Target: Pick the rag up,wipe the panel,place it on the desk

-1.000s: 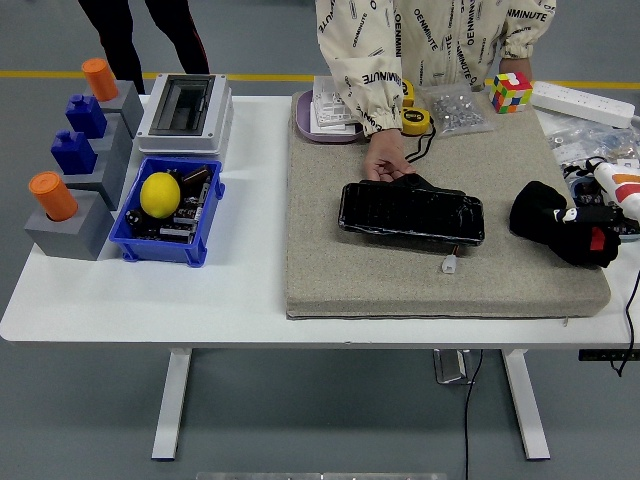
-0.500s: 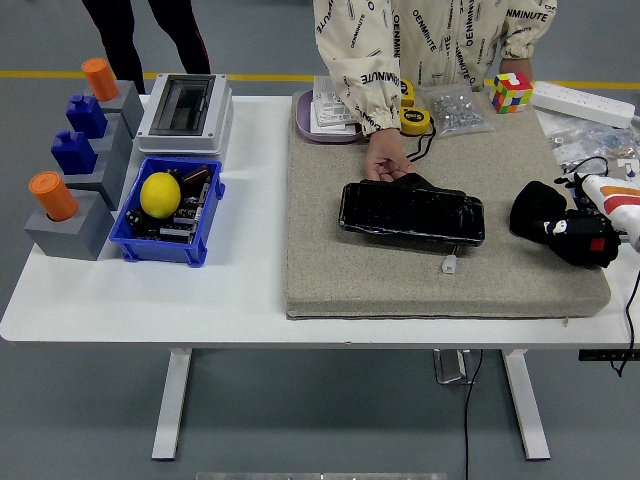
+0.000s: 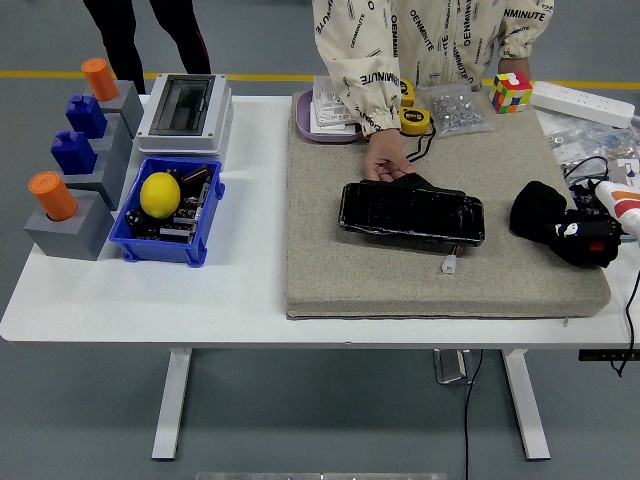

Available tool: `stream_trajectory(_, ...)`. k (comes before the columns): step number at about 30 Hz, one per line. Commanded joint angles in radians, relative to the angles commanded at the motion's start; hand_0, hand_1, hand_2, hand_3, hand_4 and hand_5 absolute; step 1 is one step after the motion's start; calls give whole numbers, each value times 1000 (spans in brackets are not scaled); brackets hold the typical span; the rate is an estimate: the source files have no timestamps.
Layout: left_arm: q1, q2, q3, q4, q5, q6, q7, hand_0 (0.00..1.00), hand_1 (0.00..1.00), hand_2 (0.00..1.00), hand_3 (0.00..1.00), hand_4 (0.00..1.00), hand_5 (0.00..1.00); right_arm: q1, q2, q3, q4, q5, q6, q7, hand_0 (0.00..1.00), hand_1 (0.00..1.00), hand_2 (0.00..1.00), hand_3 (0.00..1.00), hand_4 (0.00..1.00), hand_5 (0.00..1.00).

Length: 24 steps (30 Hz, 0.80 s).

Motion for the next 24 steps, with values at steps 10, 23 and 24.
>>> stream_trajectory(10,-5,1,8,0,-5,0,-2,650,697,741,566,599,473,-4,18,17,-16,-9,1,2,752,712,805,831,998,671)
stream_trajectory(23,-3,2,12,0,-6,-1,-1,652,696,741,566,598,473,-13,51,51,-21,-29,-4,2,749,711,802,826,998,669)
stream_trajectory(24,-3,2,12,0,-6,-1,0,652,696,741,566,598,473,-13,53,53,-21,-29,-7,3,749,711,802,826,998,669)
